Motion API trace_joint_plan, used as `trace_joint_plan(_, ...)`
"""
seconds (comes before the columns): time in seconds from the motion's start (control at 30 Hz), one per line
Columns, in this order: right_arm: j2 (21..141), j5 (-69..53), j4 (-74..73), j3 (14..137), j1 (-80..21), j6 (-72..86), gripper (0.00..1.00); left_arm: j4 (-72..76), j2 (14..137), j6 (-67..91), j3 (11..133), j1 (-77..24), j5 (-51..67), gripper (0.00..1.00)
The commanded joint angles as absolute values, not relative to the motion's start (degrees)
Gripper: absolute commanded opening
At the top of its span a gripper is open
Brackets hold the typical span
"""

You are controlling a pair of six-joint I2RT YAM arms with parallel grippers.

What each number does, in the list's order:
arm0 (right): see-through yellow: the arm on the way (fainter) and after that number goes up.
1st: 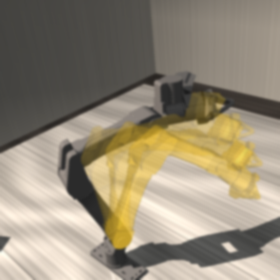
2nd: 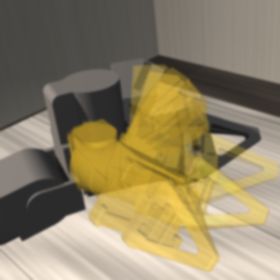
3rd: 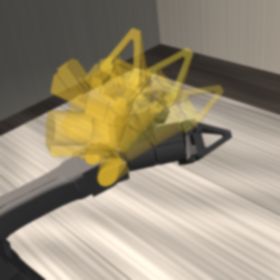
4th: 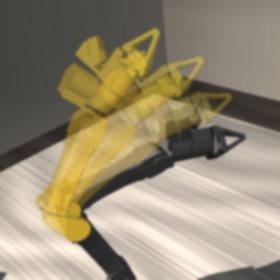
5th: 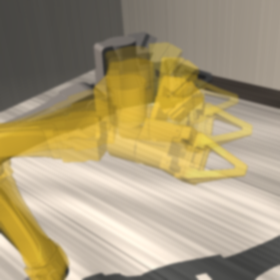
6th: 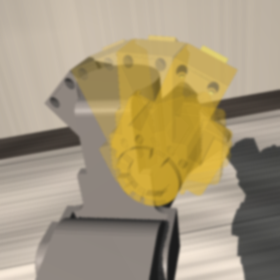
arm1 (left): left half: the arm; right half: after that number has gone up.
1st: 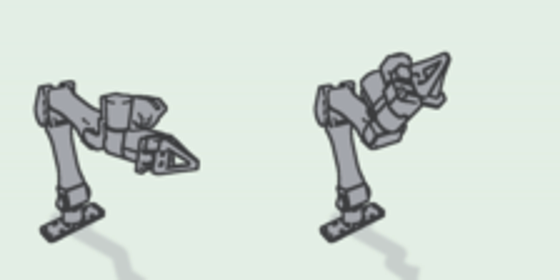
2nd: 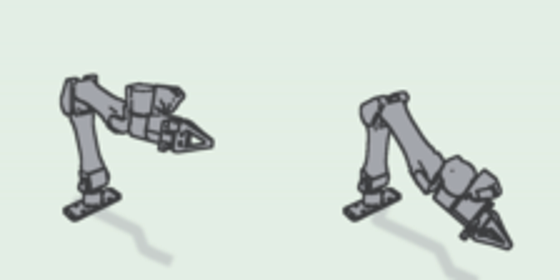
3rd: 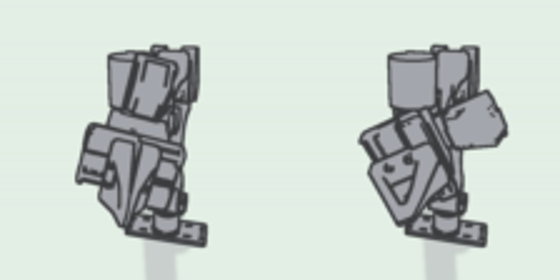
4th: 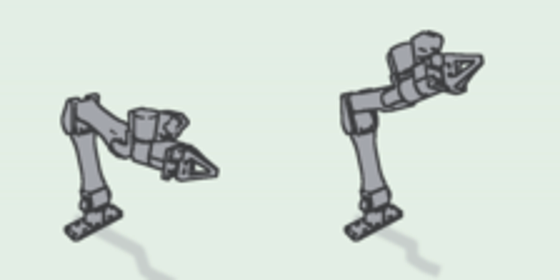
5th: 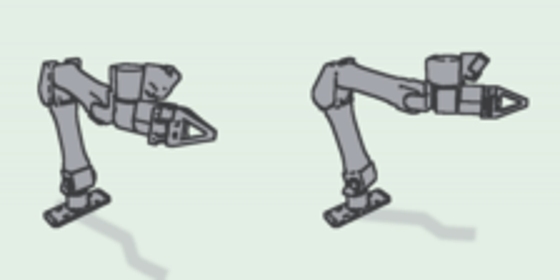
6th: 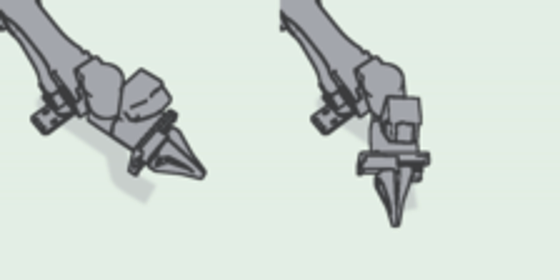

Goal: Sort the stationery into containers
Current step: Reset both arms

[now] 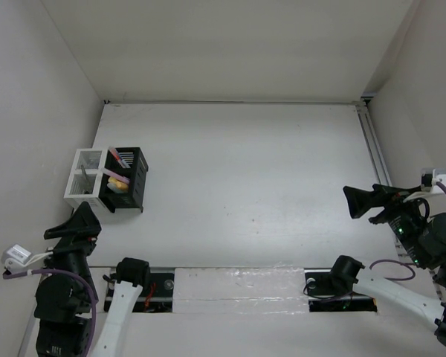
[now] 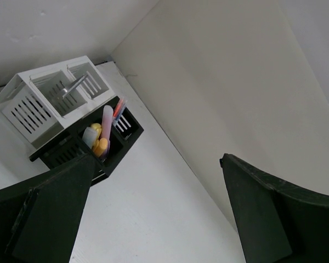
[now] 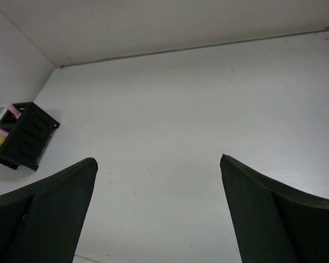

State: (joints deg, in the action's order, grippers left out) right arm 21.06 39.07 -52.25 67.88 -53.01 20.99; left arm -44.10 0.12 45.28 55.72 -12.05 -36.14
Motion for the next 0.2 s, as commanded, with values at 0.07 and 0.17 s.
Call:
trace_joint_plan(0.07,19.9,40.1,-52.3,68.0,-53.5,21.4,1.00,-43.6,-2.5,47.1,55.3,-12.4,-37.9,1.00)
trace_joint_plan(0.17,19.9,40.1,-51.1,68.0,-53.5,21.4,1.00,-43.6,-2.5,47.1,55.3,-12.4,-37.9,1.00)
